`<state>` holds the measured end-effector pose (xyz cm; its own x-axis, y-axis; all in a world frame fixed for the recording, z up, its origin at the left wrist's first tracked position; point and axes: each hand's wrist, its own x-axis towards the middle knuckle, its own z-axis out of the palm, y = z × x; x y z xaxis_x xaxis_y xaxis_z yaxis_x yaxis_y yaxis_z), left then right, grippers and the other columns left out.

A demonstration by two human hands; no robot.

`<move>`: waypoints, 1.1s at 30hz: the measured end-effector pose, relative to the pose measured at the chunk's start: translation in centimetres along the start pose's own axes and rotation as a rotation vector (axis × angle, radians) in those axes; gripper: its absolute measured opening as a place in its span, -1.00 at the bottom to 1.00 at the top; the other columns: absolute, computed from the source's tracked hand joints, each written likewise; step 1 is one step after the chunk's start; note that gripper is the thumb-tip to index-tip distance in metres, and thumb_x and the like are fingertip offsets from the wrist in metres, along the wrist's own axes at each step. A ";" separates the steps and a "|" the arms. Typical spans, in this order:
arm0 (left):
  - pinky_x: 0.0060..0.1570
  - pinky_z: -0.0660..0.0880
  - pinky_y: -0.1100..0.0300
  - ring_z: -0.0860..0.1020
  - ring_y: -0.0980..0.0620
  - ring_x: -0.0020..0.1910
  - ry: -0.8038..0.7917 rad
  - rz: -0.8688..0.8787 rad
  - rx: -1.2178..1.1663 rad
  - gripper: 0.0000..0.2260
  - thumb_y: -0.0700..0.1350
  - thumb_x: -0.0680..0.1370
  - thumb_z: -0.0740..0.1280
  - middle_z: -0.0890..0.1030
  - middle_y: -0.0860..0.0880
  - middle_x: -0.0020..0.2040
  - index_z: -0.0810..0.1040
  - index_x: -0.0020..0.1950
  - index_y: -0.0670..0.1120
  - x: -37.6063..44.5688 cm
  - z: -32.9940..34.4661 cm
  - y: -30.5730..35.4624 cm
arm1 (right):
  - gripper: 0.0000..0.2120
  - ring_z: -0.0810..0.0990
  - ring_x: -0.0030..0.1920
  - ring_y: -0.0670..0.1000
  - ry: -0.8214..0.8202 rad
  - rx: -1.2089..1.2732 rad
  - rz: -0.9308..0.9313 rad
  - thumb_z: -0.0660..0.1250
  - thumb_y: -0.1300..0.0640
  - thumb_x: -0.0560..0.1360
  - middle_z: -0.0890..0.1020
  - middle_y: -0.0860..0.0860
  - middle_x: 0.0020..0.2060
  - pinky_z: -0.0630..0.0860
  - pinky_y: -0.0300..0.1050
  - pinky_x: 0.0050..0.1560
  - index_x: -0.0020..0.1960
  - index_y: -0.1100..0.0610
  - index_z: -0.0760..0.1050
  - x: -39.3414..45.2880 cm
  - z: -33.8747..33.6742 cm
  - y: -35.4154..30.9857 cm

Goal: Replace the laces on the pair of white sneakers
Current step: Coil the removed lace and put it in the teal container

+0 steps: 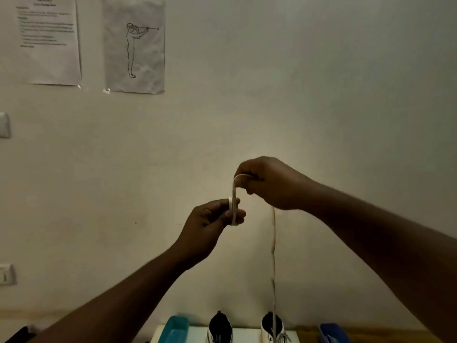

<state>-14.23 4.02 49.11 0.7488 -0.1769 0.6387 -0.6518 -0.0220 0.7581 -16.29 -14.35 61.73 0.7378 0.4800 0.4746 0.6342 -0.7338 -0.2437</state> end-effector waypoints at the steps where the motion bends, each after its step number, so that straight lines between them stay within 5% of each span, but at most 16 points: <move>1: 0.10 0.58 0.18 0.70 -0.06 0.07 -0.019 -0.024 -0.029 -0.78 -0.23 0.67 0.28 0.74 -0.10 0.05 0.61 0.29 -0.18 -0.3 0.0 0.1 | -0.84 0.61 -0.19 -0.17 0.015 0.029 0.020 0.29 0.01 0.67 0.65 -0.11 -0.19 0.44 -0.31 -0.22 0.07 -0.02 0.65 0.9 -0.1 0.6; 5: 0.05 0.58 0.19 0.70 -0.09 0.06 -0.082 -0.059 -0.120 -0.75 -0.23 0.68 0.24 0.73 -0.12 0.07 0.57 0.33 -0.14 -1.0 0.4 1.0 | -0.85 0.65 -0.15 -0.01 -0.062 0.130 0.127 0.33 -0.01 0.65 0.69 -0.05 -0.17 0.58 -0.08 -0.12 0.07 -0.03 0.68 2.7 2.0 3.0; 10: 0.32 0.50 -0.19 0.67 -0.21 0.15 0.090 -0.055 -0.314 -0.70 -0.09 0.60 0.34 0.71 -0.19 0.09 0.62 0.30 -0.13 -0.2 0.2 1.6 | -0.74 0.54 -0.27 -0.06 -0.114 0.222 0.189 0.24 -0.01 0.68 0.64 -0.03 -0.26 0.49 -0.08 -0.19 -0.03 0.03 0.66 0.4 6.4 4.1; 13: 0.21 0.59 -0.03 0.70 -0.11 0.09 0.187 -0.029 -0.247 -0.77 -0.21 0.65 0.30 0.73 -0.12 0.07 0.60 0.29 -0.15 0.6 -0.6 1.2 | -0.76 0.58 -0.22 -0.14 -0.262 0.122 0.133 0.21 -0.04 0.69 0.64 -0.05 -0.16 0.52 -0.23 -0.19 0.11 0.00 0.63 -3.1 8.0 2.5; 16: 0.07 0.59 0.20 0.71 -0.04 0.04 0.140 0.050 -0.053 -0.77 -0.27 0.65 0.31 0.74 -0.07 0.04 0.60 0.30 -0.16 0.4 -0.8 -0.2 | -0.78 0.63 -0.17 -0.02 -0.371 -0.008 0.017 0.19 -0.02 0.70 0.63 -0.03 -0.16 0.59 -0.05 -0.11 -0.02 0.01 0.55 -5.2 7.3 0.3; 23: 0.18 0.58 0.14 0.69 0.02 0.10 -0.103 0.137 0.242 -0.80 -0.19 0.68 0.28 0.74 0.04 0.05 0.66 0.22 -0.13 -1.1 0.5 -1.8 | -0.91 0.64 -0.15 -0.09 -0.161 -0.019 -0.045 0.35 0.05 0.64 0.64 -0.12 -0.16 0.58 -0.18 -0.17 -0.01 -0.05 0.61 -1.4 1.0 0.9; 28: 0.22 0.57 0.05 0.68 -0.10 0.08 -0.155 0.000 -0.056 -0.78 -0.22 0.70 0.22 0.72 -0.13 0.02 0.64 0.20 -0.20 -1.0 1.5 -0.2 | -0.94 0.66 -0.14 -0.13 -0.063 0.088 -0.073 0.41 0.07 0.60 0.68 -0.09 -0.17 0.62 -0.16 -0.11 -0.03 -0.04 0.64 0.5 2.3 3.7; 33: 0.29 0.54 0.02 0.67 -0.12 0.16 0.102 -0.071 -0.421 -0.74 -0.22 0.70 0.21 0.71 -0.17 0.10 0.60 0.31 -0.18 0.4 1.0 1.2 | -0.78 0.54 -0.32 -0.10 0.085 0.229 0.004 0.29 0.13 0.65 0.60 -0.06 -0.32 0.50 -0.07 -0.26 -0.14 -0.05 0.58 -1.8 7.5 5.4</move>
<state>-14.82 2.98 50.20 0.8117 -0.0910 0.5769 -0.5083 0.3765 0.7745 -12.48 -15.55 53.28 0.7246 0.4279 0.5402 0.6741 -0.6030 -0.4265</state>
